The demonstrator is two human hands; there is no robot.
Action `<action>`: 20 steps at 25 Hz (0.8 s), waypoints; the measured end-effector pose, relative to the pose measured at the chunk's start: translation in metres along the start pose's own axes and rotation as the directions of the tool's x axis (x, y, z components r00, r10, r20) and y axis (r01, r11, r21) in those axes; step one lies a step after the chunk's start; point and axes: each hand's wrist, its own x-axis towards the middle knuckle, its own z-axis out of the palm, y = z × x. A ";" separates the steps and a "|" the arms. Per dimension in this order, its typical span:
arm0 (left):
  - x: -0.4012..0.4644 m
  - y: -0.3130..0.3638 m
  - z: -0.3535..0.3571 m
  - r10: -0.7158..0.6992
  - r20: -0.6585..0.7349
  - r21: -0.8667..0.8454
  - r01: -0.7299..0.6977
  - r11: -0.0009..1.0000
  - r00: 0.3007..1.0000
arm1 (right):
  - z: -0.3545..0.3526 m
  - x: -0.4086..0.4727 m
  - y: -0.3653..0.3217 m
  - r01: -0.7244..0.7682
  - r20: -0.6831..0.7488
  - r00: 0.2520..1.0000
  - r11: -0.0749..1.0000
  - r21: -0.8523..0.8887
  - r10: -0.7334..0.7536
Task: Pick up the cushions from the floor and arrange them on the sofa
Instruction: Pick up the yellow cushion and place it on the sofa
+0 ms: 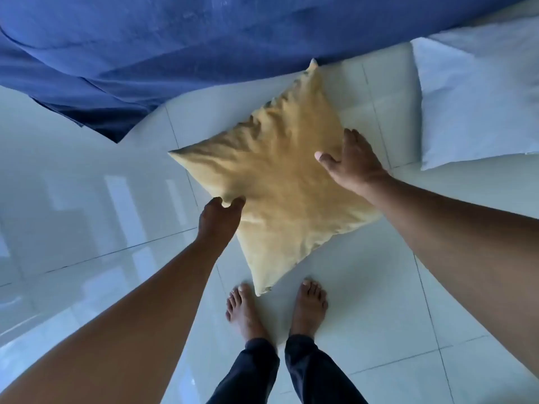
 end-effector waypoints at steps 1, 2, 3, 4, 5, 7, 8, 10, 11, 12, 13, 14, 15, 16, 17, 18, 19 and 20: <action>0.015 -0.004 0.008 -0.014 -0.022 -0.076 0.012 0.997 1.000 | 0.007 0.017 0.004 -0.004 -0.045 0.999 0.999 0.035 0.005; 0.030 -0.007 0.014 -0.053 -0.037 -0.139 0.047 0.989 0.998 | 0.009 0.031 0.004 -0.035 -0.075 0.996 0.997 0.066 0.039; 0.042 -0.011 0.020 -0.096 -0.042 -0.208 0.085 0.974 0.994 | 0.011 0.045 0.007 -0.075 -0.096 0.992 0.992 0.103 0.085; 0.048 -0.011 0.023 -0.136 -0.023 -0.285 0.124 0.951 0.990 | 0.011 0.054 0.007 -0.118 -0.090 0.987 0.982 0.145 0.132; 0.055 -0.013 0.027 -0.154 0.008 -0.361 0.146 0.921 0.988 | 0.015 0.065 0.012 -0.163 -0.072 0.981 0.966 0.203 0.180; 0.065 -0.018 0.034 -0.191 0.106 -0.497 0.218 0.840 0.976 | 0.025 0.072 0.016 -0.270 0.004 0.959 0.912 0.309 0.283; 0.065 -0.019 0.034 -0.198 0.154 -0.542 0.251 0.802 0.968 | 0.030 0.071 0.019 -0.312 0.036 0.947 0.884 0.348 0.320; 0.062 -0.022 0.035 -0.169 0.207 -0.591 0.261 0.763 0.964 | 0.037 0.066 0.025 -0.306 0.087 0.950 0.852 0.425 0.298; 0.055 -0.021 0.034 -0.161 0.199 -0.605 0.250 0.756 0.967 | 0.035 0.058 0.024 -0.291 0.088 0.955 0.839 0.461 0.283; 0.047 -0.021 0.032 -0.172 0.185 -0.604 0.250 0.757 0.968 | 0.031 0.049 0.021 -0.281 0.086 0.958 0.825 0.491 0.275; 0.037 -0.020 0.028 -0.178 0.172 -0.601 0.247 0.760 0.969 | 0.025 0.039 0.020 -0.263 0.079 0.962 0.808 0.526 0.262; 0.023 -0.017 0.021 -0.185 0.166 -0.594 0.248 0.766 0.969 | 0.018 0.027 0.019 -0.257 0.082 0.964 0.798 0.546 0.254; 0.005 -0.013 0.011 -0.190 0.161 -0.580 0.249 0.775 0.968 | 0.008 0.011 0.018 -0.254 0.091 0.965 0.791 0.557 0.246; -0.015 -0.007 0.002 -0.193 0.160 -0.562 0.250 0.789 0.968 | -0.002 -0.005 0.017 -0.259 0.097 0.964 0.789 0.556 0.248; -0.033 -0.004 -0.008 -0.196 0.156 -0.550 0.250 0.797 0.968 | -0.013 -0.020 0.015 -0.254 0.089 0.965 0.784 0.566 0.248; -0.054 0.001 -0.019 -0.193 0.155 -0.539 0.247 0.805 0.969 | -0.026 -0.038 0.012 -0.247 0.079 0.966 0.782 0.572 0.247; -0.075 0.005 -0.030 -0.189 0.153 -0.531 0.242 0.812 0.970 | -0.039 -0.057 0.008 -0.236 0.067 0.968 0.785 0.573 0.242; -0.098 0.009 -0.043 -0.185 0.148 -0.522 0.235 0.820 0.972 | -0.054 -0.080 0.003 -0.223 0.060 0.971 0.787 0.575 0.232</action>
